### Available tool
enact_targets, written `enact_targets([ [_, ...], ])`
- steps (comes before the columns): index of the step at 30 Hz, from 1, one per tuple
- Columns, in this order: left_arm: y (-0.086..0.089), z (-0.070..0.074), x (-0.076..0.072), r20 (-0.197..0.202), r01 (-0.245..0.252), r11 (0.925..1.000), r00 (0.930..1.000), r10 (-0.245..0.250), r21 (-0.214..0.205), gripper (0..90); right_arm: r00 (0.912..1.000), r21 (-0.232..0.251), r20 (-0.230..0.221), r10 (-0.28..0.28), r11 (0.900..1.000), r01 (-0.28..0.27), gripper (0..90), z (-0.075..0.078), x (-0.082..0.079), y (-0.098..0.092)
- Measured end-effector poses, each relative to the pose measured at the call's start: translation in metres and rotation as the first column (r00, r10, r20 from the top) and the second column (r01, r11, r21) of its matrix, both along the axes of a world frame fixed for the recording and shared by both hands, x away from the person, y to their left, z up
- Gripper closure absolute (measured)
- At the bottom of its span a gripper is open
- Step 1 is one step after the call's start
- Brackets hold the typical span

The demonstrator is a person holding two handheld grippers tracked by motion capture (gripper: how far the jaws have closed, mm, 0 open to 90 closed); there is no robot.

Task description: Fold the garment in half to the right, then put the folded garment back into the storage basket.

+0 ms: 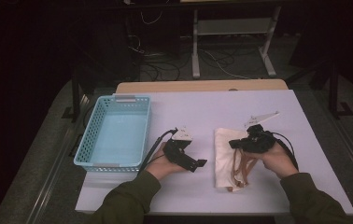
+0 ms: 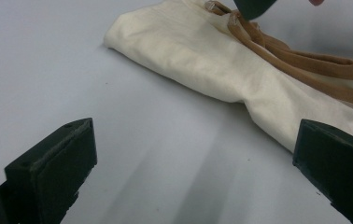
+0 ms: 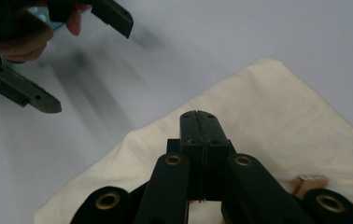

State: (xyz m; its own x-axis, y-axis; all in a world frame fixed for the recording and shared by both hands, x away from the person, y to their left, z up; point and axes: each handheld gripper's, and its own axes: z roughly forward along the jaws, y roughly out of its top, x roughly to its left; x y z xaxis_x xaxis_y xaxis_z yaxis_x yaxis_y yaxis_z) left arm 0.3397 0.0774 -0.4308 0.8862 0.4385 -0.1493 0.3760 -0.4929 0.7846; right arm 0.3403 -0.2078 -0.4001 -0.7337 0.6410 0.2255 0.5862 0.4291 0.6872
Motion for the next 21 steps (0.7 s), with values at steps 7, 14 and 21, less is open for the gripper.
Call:
enact_targets([
  [7, -0.001, -0.002, 0.0, -0.009, 0.003, 1.0, 1.0, -0.003, 0.006, 0.0, 0.9998, -0.062, -0.013, 0.012, 0.998, -0.013, 88.2, -0.011, -0.001, 0.011],
  [14, 0.0, -0.002, 0.001, -0.012, 0.004, 1.0, 0.9999, -0.004, 0.003, 0.0, 0.9998, -0.09, -0.016, 0.009, 0.9958, -0.01, 88.2, -0.017, -0.003, 0.014],
  [21, 0.001, -0.002, 0.002, -0.018, -0.005, 1.0, 0.9998, 0.005, -0.003, 0.0, 0.9998, -0.109, -0.014, -0.011, 0.994, 0.01, 88.2, -0.018, -0.004, 0.008],
])
